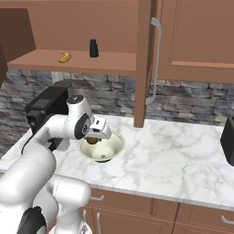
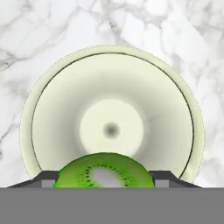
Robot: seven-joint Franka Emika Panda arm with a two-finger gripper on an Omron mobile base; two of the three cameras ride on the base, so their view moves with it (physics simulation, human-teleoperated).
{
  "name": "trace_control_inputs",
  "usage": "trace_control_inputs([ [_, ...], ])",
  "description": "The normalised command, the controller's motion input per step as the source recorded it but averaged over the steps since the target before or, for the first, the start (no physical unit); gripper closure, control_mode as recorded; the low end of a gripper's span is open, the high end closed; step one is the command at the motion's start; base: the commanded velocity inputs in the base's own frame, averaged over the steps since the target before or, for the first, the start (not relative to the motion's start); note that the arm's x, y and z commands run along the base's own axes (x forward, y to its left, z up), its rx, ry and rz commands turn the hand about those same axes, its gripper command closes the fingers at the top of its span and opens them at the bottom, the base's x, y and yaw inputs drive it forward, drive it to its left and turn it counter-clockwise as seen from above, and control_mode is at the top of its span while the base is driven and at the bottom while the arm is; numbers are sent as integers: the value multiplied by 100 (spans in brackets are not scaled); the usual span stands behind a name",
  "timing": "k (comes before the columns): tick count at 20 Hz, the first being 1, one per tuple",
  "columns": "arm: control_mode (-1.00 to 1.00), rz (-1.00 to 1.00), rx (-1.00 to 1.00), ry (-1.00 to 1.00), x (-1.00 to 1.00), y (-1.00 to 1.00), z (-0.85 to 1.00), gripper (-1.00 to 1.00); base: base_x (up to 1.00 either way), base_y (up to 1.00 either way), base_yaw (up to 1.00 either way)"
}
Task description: Open the cabinet. Pick the kiwi and banana from the cabinet and place them into the bowl. Then close the cabinet.
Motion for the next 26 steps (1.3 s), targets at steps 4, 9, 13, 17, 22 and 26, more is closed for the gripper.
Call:
trace_control_inputs([
  [4,-100,0,0,1,17,-1,-21,100,0,0,0],
  [9,-100,0,0,2,14,-2,-18,100,0,0,0],
  [13,-100,0,0,1,11,-3,-20,100,0,0,0],
  [17,-100,0,0,1,9,-4,-20,100,0,0,0],
  [22,-100,0,0,1,8,-4,-17,100,0,0,0],
  [26,-100,0,0,1,6,-6,-17,100,0,0,0],
])
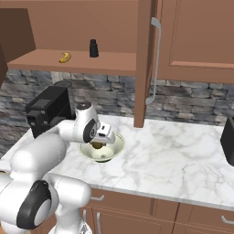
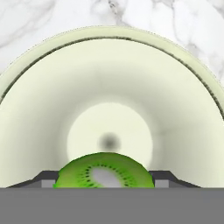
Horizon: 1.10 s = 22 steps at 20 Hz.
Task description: Open the cabinet. Pick the kiwi and banana from the cabinet and place them into the bowl. Then close the cabinet.
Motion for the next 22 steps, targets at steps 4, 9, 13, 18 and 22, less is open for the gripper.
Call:
trace_control_inputs([
  [4,-100,0,0,0,7,-4,-18,100,0,0,0],
  [9,-100,0,0,0,7,-1,-18,100,0,0,0],
  [13,-100,0,0,0,8,-1,-19,100,0,0,0],
  [18,-100,0,0,0,8,-4,-17,100,0,0,0],
  [22,-100,0,0,1,8,-4,-8,100,0,0,0],
])
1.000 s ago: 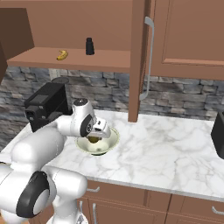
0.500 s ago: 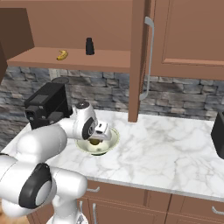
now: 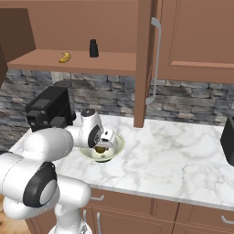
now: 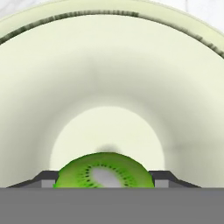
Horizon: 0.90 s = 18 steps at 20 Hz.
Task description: Open the cabinet. Pick the kiwi and banana from the cabinet and place them into the bowl. Then close the cabinet.
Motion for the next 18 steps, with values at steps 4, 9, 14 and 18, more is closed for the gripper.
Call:
trace_control_inputs([
  [4,-100,0,0,6,0,0,0,100,0,0,0],
  [9,-100,0,0,1,3,0,0,-100,0,0,0],
  [14,-100,0,0,6,10,0,0,-100,0,0,0],
  [18,-100,0,0,2,2,-4,0,-100,0,0,0],
])
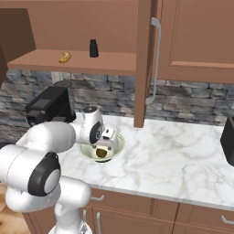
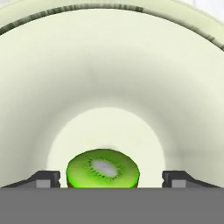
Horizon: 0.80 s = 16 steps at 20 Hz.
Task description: Open the cabinet. Pick the kiwi and banana from the cabinet and place them into the bowl. Then close the cabinet.
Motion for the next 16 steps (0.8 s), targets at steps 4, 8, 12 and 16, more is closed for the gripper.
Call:
trace_control_inputs([
  [4,-100,0,0,0,0,-3,0,-100,0,0,0],
  [8,-100,0,0,0,-8,0,9,-100,0,0,0],
  [12,-100,0,0,0,-16,0,31,-100,0,0,0],
  [16,-100,0,0,0,-17,0,43,-100,0,0,0],
])
